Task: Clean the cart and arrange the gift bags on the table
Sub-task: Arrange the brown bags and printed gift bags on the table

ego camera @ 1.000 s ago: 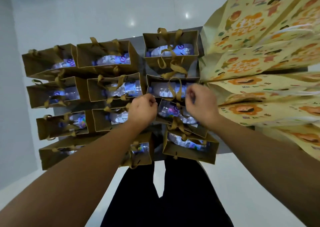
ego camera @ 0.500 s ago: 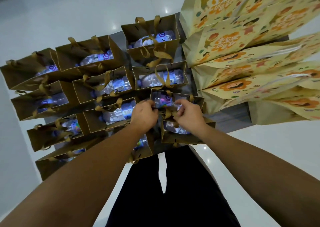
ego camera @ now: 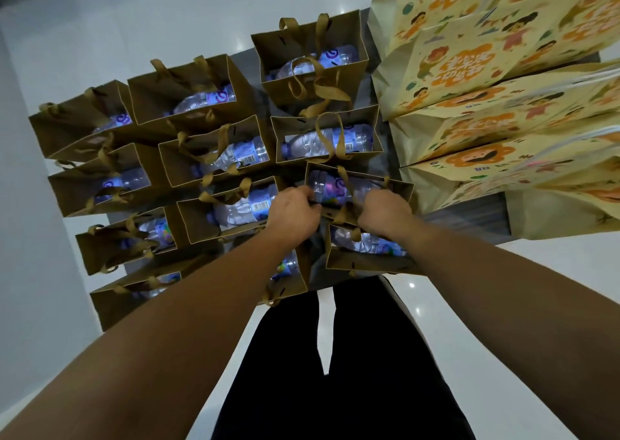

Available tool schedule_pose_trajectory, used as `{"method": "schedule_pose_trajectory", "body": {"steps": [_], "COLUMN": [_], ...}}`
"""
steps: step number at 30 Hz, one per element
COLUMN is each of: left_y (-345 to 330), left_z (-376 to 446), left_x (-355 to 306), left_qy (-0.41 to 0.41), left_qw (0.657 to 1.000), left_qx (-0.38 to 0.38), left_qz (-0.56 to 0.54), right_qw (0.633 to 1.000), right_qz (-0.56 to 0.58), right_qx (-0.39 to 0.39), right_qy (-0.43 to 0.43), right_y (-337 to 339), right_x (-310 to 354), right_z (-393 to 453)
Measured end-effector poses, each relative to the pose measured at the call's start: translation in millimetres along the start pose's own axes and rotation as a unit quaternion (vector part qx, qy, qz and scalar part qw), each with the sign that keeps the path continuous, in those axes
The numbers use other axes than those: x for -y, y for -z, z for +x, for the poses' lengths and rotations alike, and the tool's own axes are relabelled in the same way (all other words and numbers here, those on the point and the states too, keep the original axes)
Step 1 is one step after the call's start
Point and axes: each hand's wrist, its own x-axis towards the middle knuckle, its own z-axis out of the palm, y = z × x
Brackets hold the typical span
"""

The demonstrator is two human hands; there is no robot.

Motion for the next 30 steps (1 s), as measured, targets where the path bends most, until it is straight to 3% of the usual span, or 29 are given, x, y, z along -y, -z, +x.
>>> {"method": "schedule_pose_trajectory", "body": {"steps": [5,9,16,21,25,30], "left_y": [3,11,21,25,48,93], "left_z": [-6,-17,-38,-56,-64,-88], "left_x": [-5,-4,-4,-2,-22,-66], "left_qy": [0.012,0.009,-0.015,-0.025,-0.076,-0.195], "left_qw": [1.0,1.0,0.999,0.999,0.996,0.974], "left_qx": [0.018,0.015,0.041,0.041,0.002,0.032], "left_qz": [0.006,0.003,0.019,0.014,0.049,0.112], "right_qw": [0.968,0.989,0.991,0.971,0.971,0.973], "right_qz": [0.239,0.132,0.066,0.156,0.129,0.07], "right_qx": [0.07,0.022,-0.079,-0.169,-0.188,-0.212], "right_qy": [0.019,0.063,0.087,0.066,0.077,0.055], "right_y": [-10,-14,-15,-11,19,61], "right_x": [21,20,20,24,30,36], "right_z": [-8,-18,-32,-56,-92,-148]}}
